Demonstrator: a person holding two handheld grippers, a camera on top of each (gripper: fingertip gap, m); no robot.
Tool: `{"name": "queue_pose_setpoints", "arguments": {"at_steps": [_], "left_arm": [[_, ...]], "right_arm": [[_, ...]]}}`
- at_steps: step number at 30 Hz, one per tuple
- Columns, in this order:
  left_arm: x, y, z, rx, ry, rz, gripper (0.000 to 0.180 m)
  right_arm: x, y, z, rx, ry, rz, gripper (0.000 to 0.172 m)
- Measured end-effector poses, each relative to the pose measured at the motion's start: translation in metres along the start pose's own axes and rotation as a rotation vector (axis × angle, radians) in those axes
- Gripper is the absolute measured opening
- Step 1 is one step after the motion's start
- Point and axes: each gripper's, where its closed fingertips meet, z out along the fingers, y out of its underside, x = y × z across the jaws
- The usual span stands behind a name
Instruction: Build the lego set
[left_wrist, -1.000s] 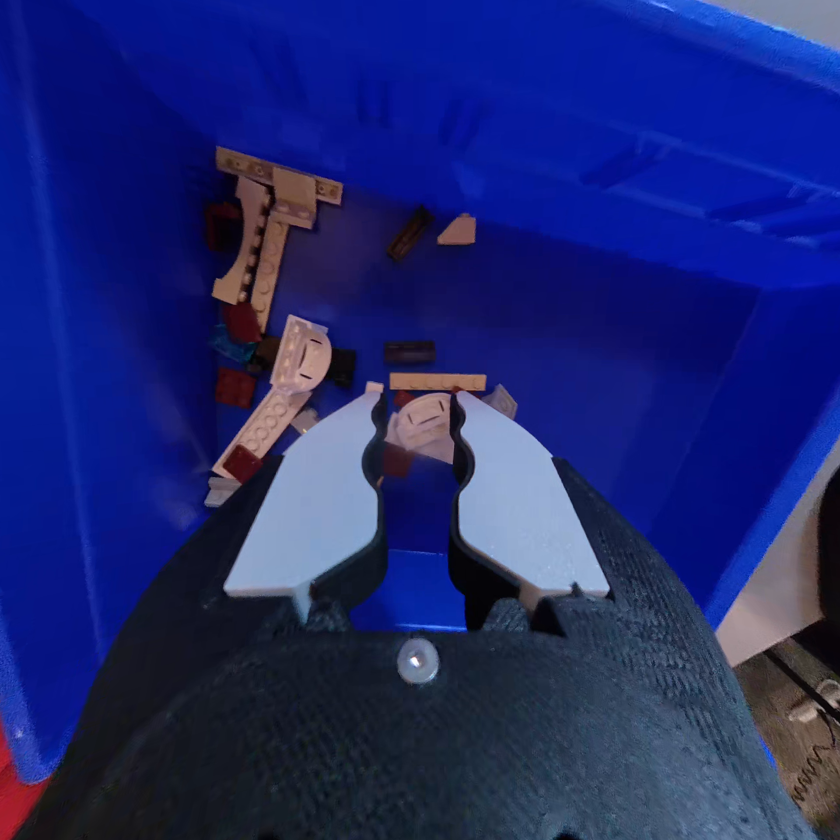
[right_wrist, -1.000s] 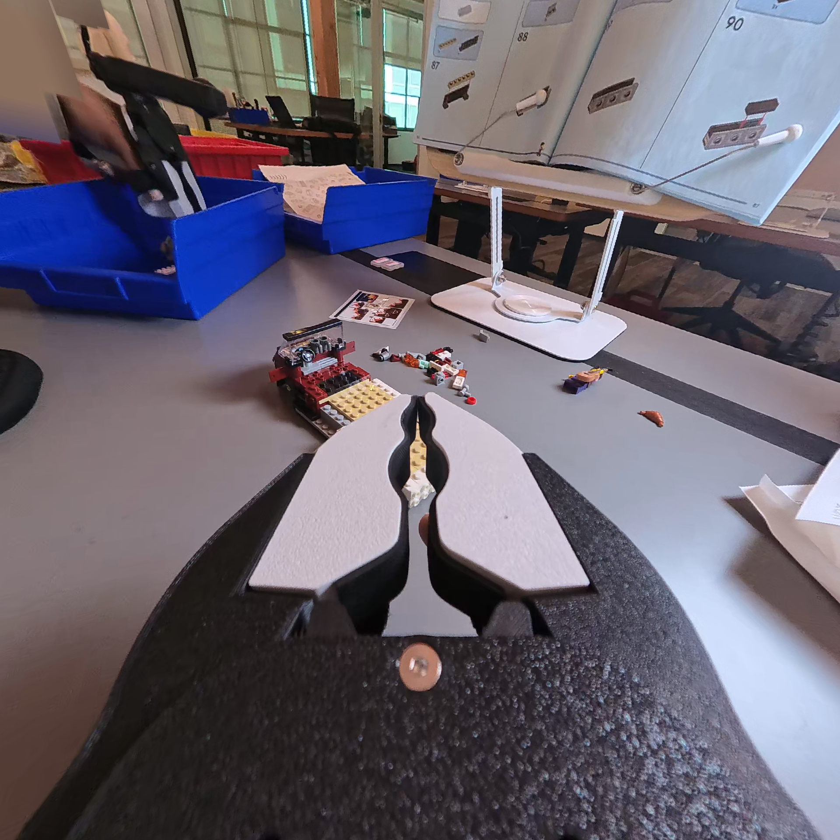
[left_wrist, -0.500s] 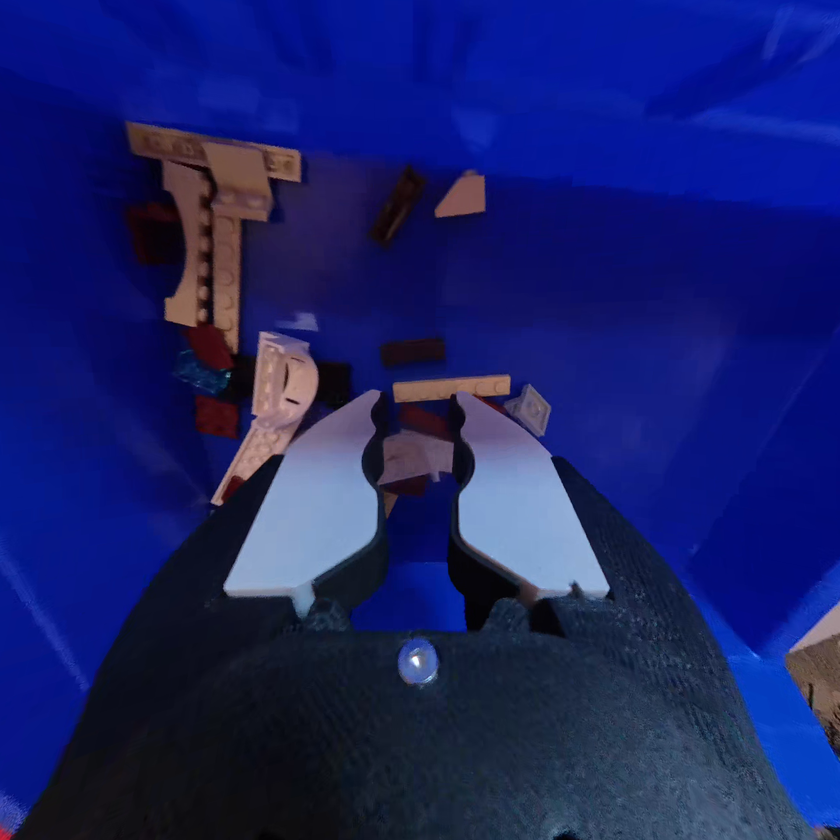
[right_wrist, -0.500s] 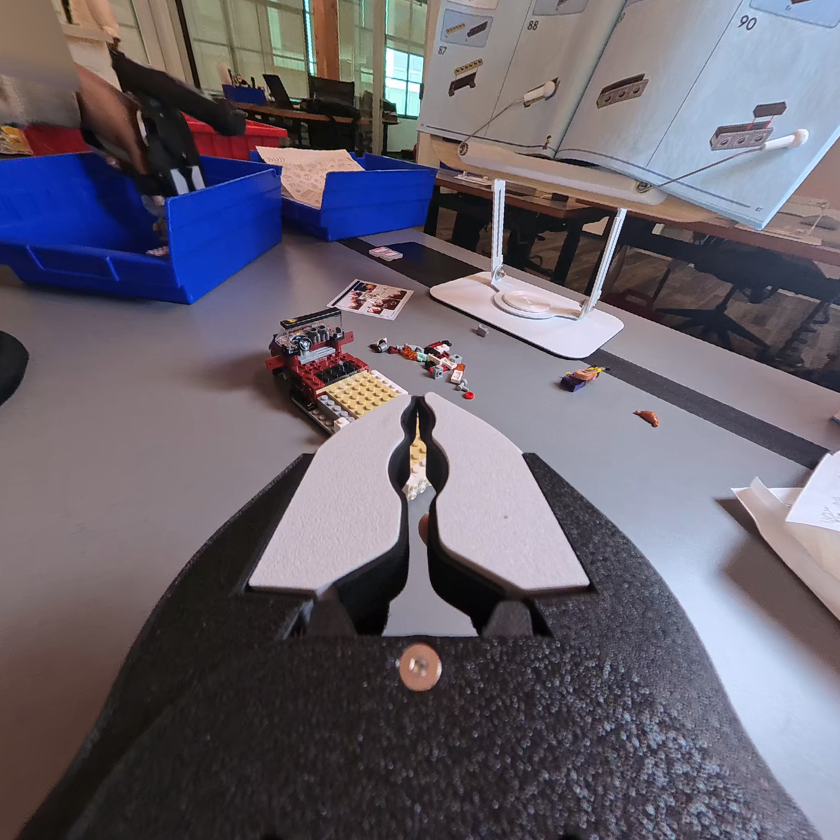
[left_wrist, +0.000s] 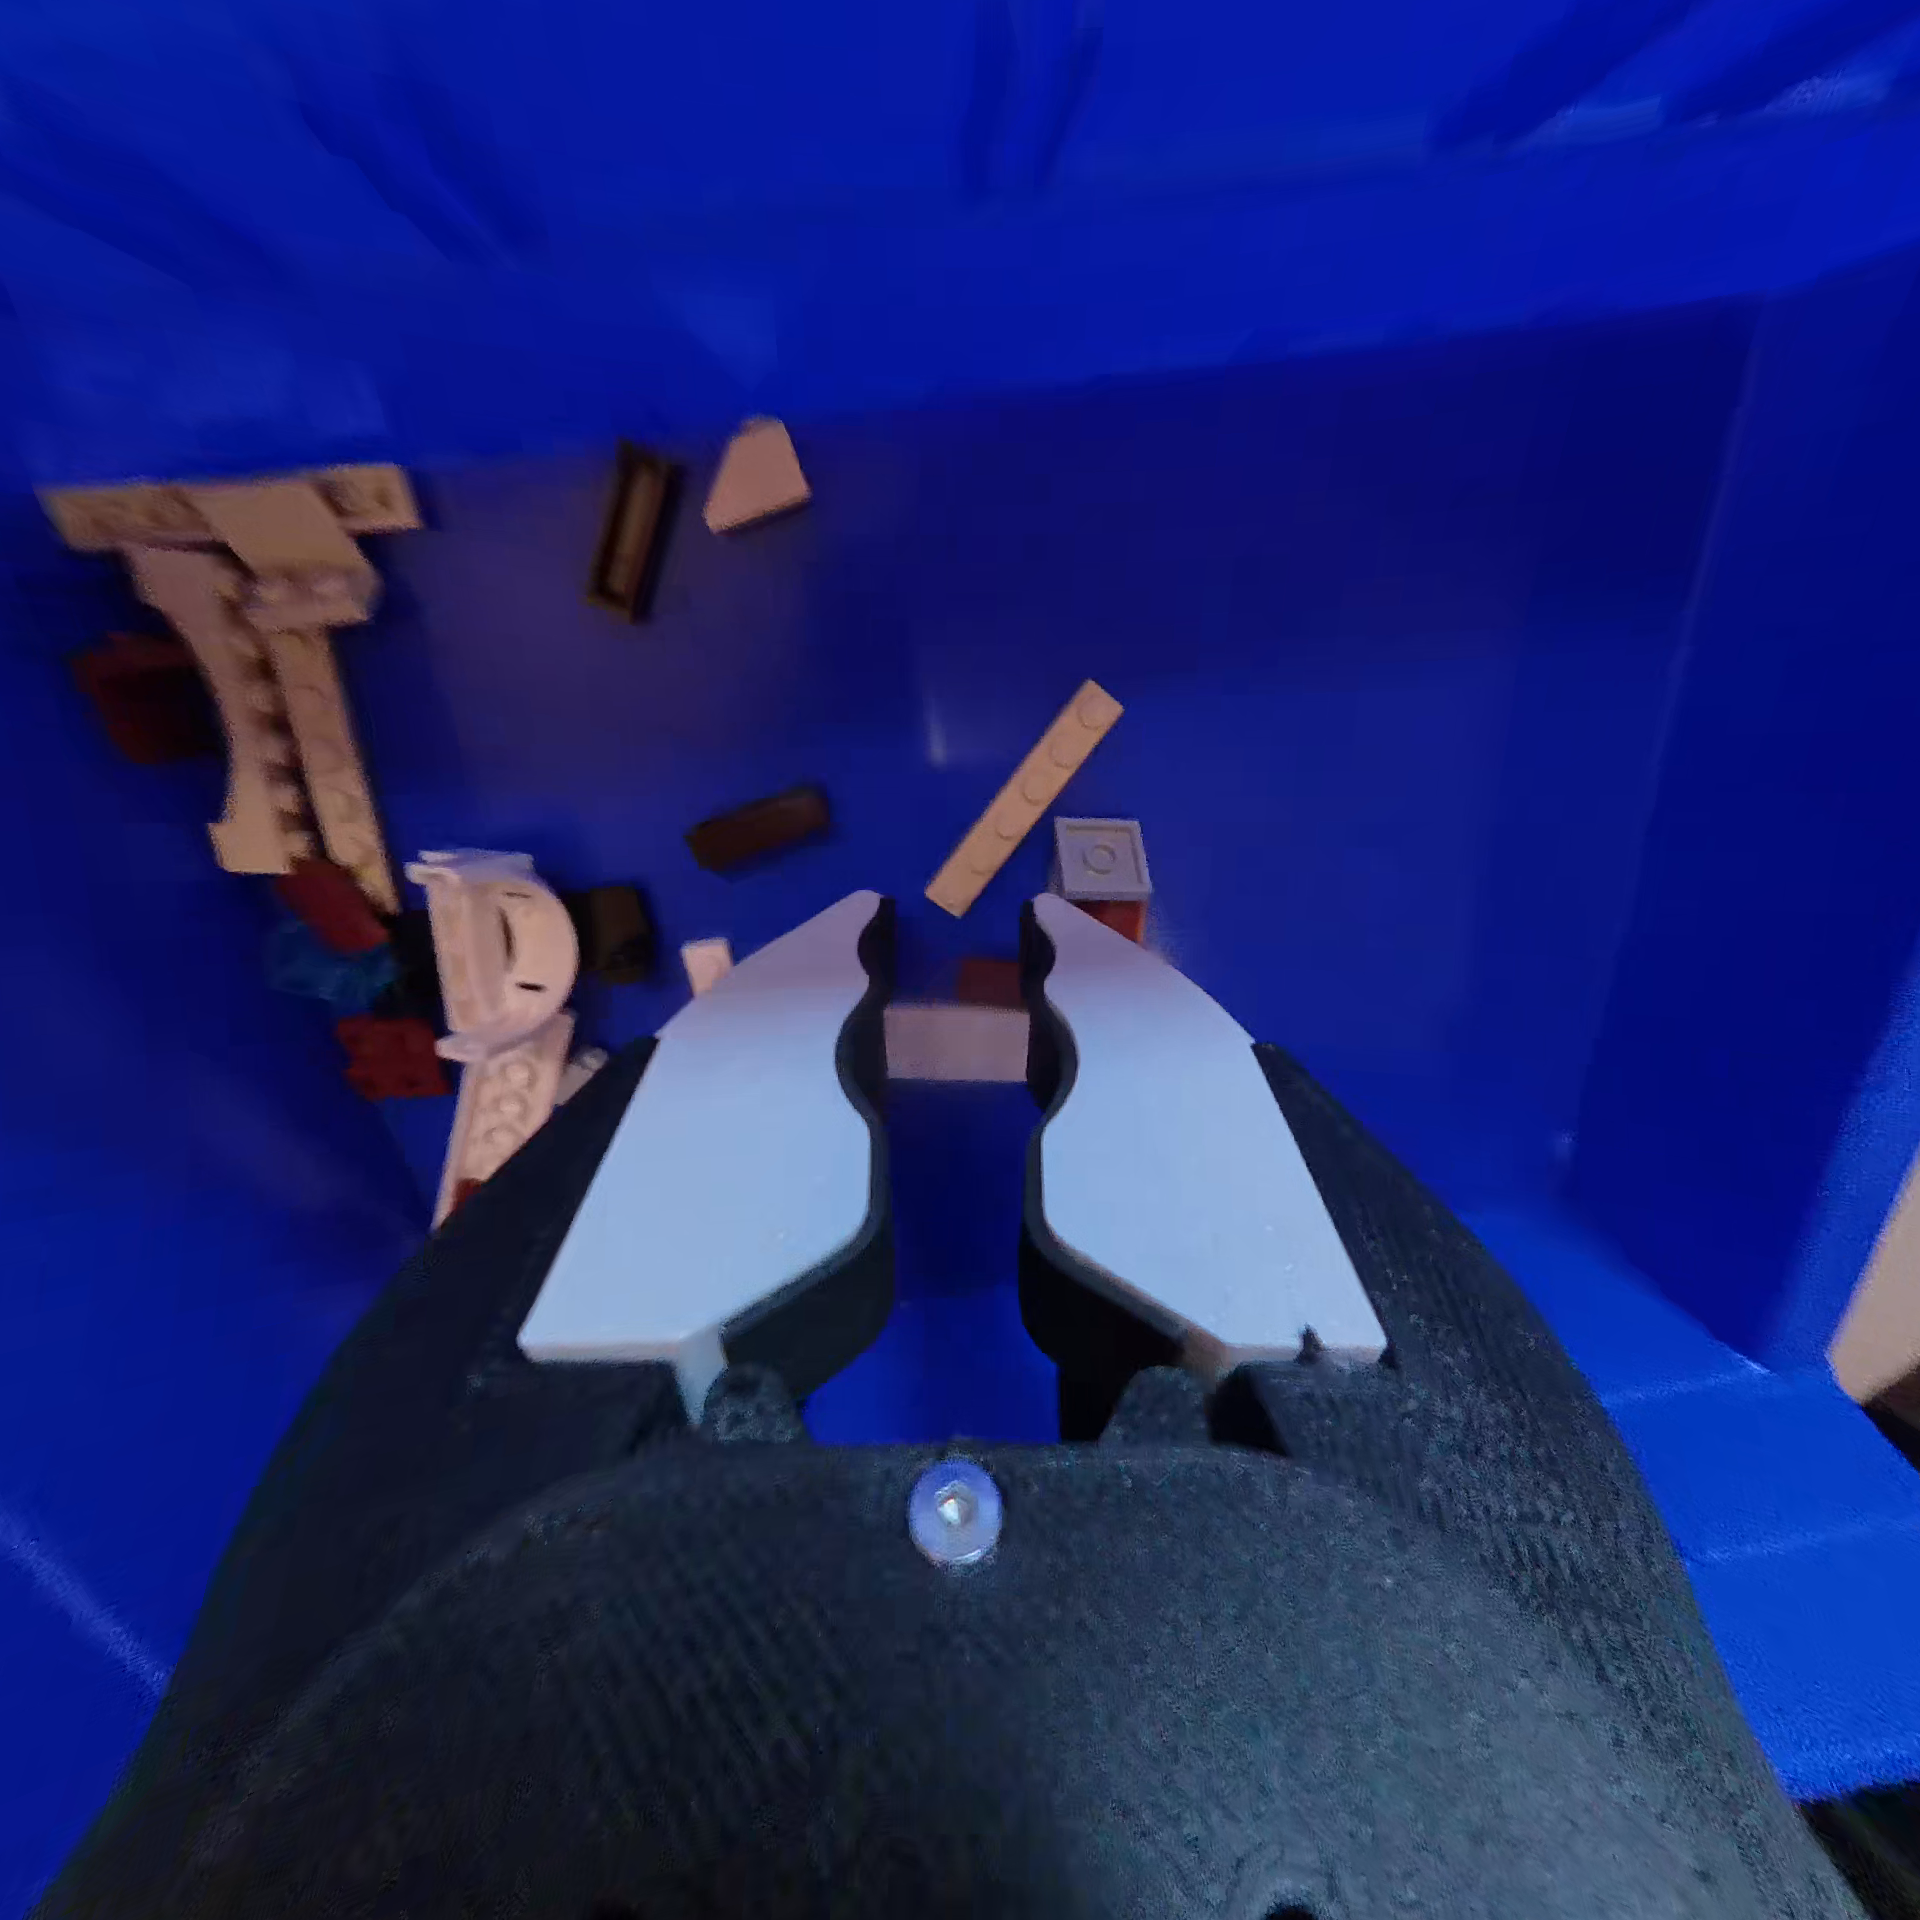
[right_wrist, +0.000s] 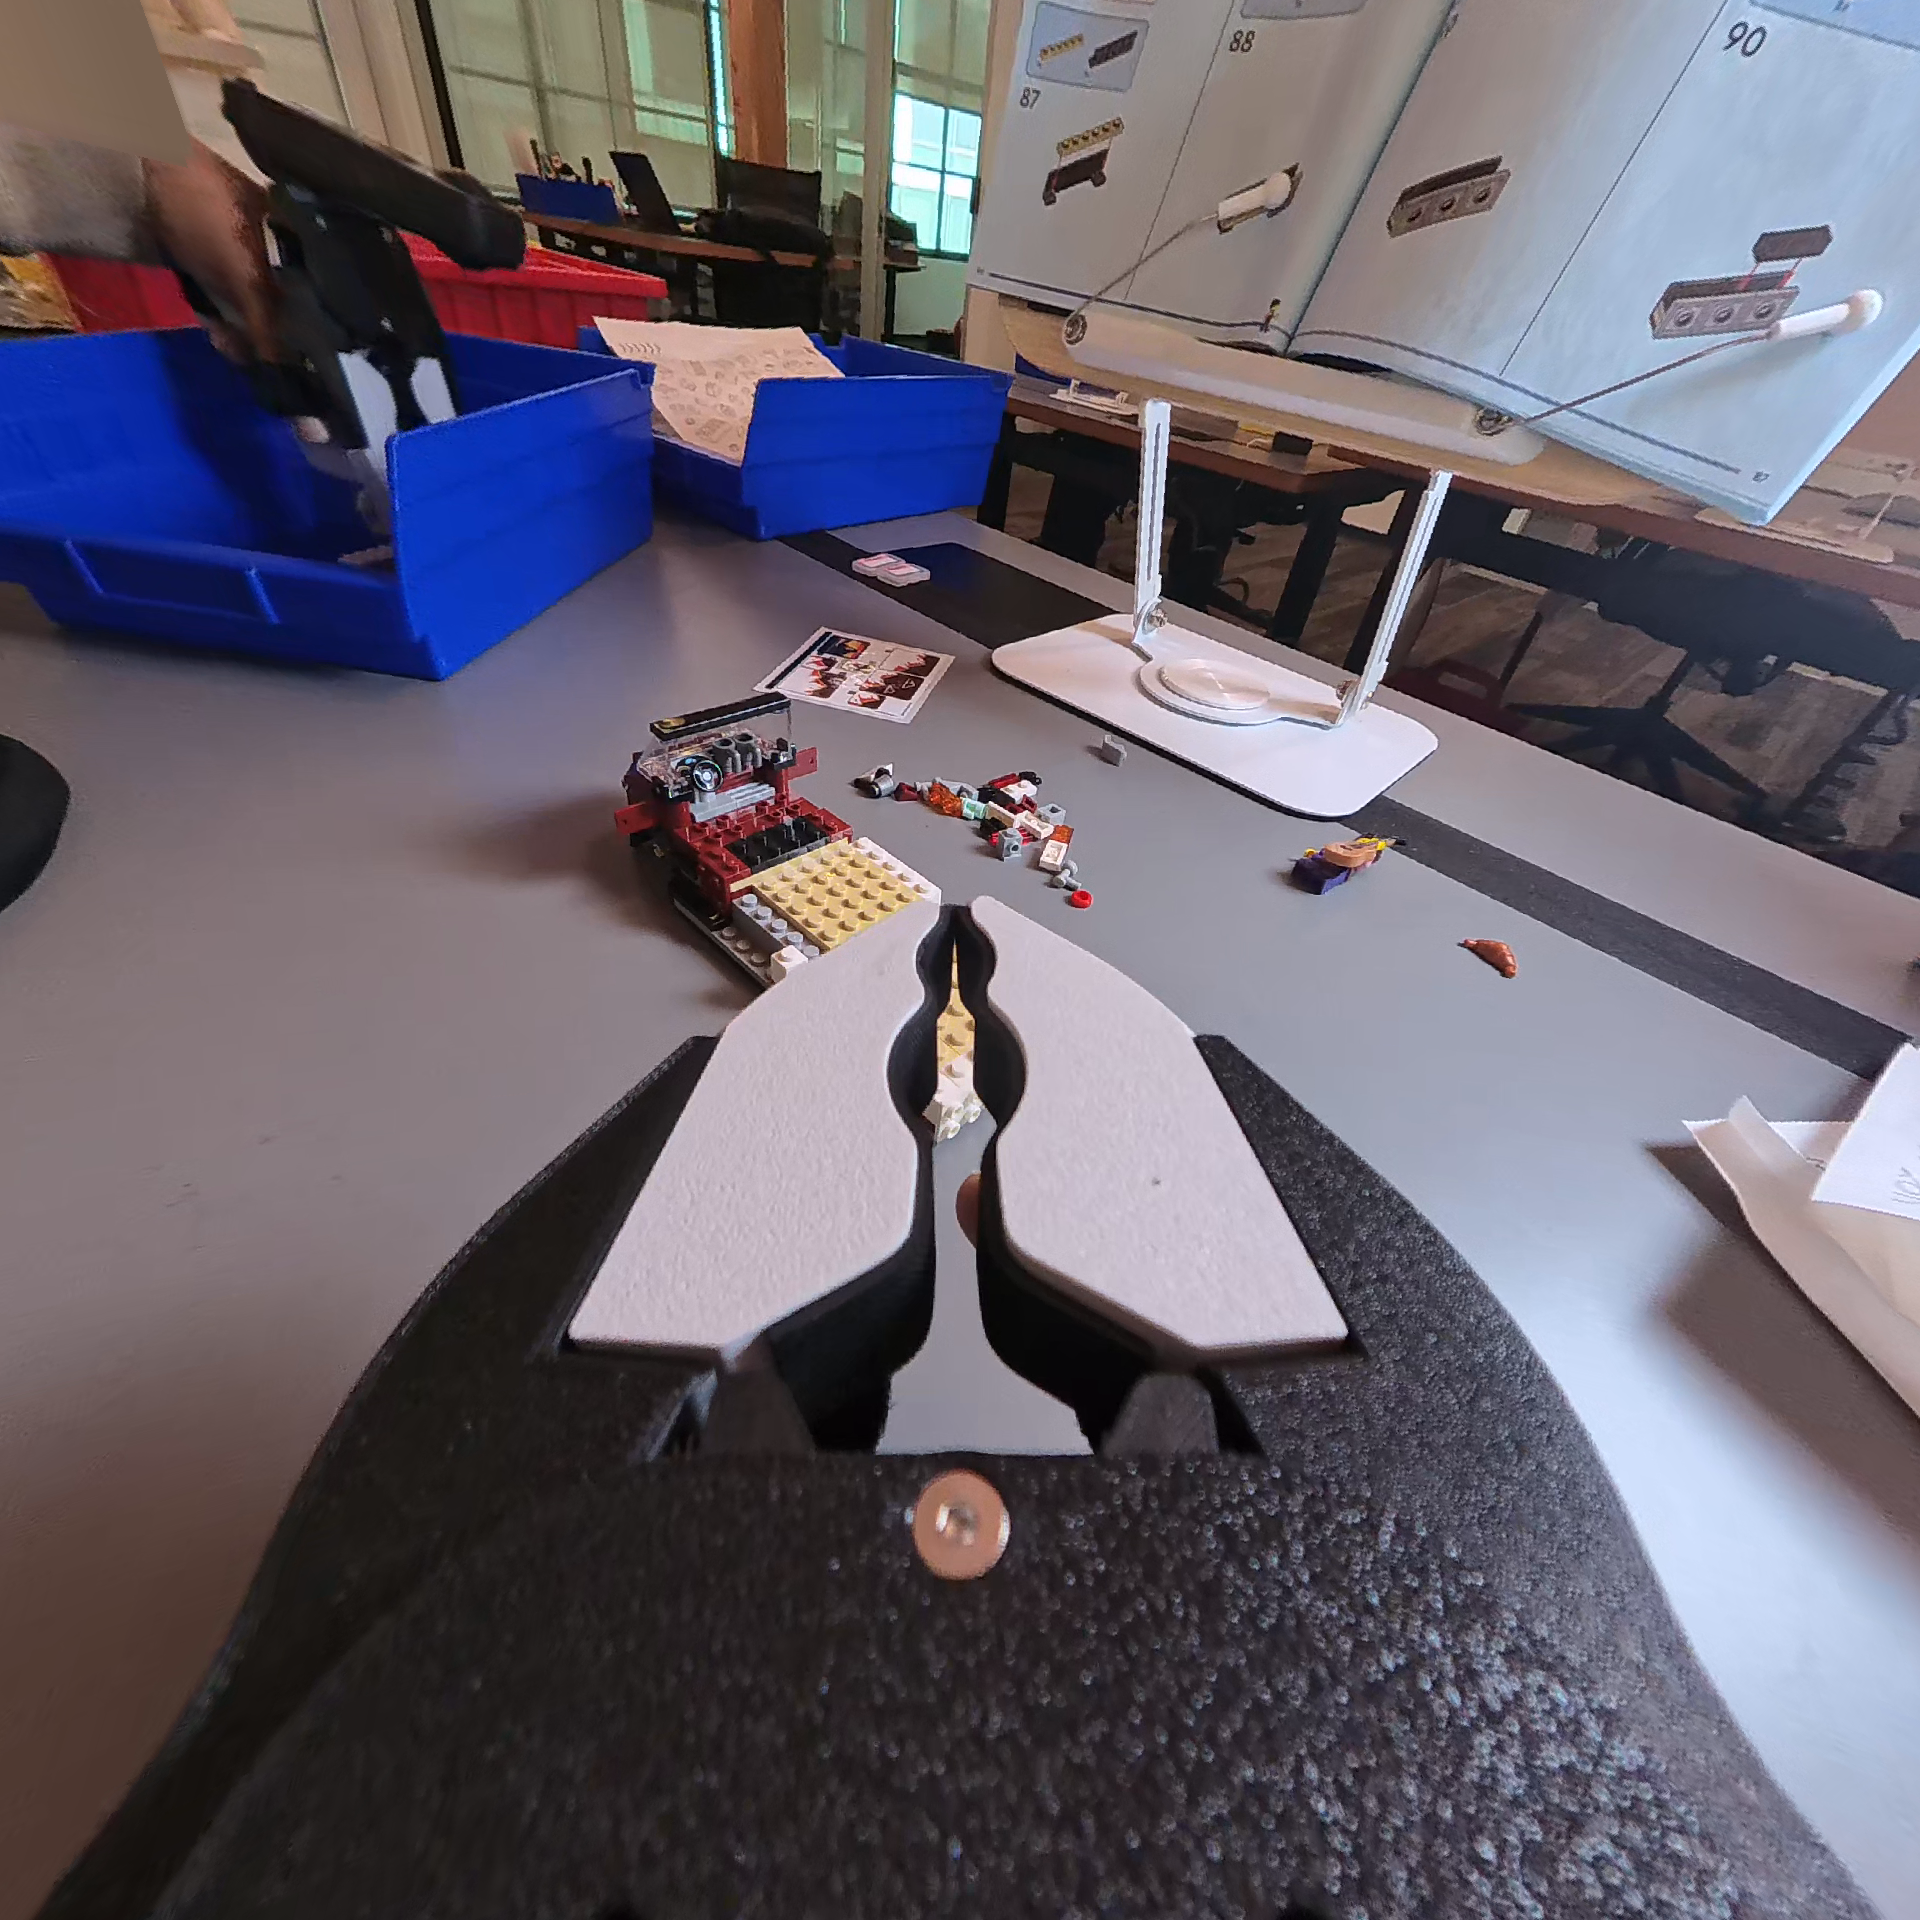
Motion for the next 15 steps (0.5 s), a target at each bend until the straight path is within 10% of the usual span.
{"name": "queue_pose_setpoints", "arguments": {"at_steps": [15], "left_arm": [[0.01,-0.005,0.013,-0.061,-0.046,0.227,0.009]], "right_arm": [[0.001,0.002,0.001,-0.011,0.003,-0.015,0.0]]}}
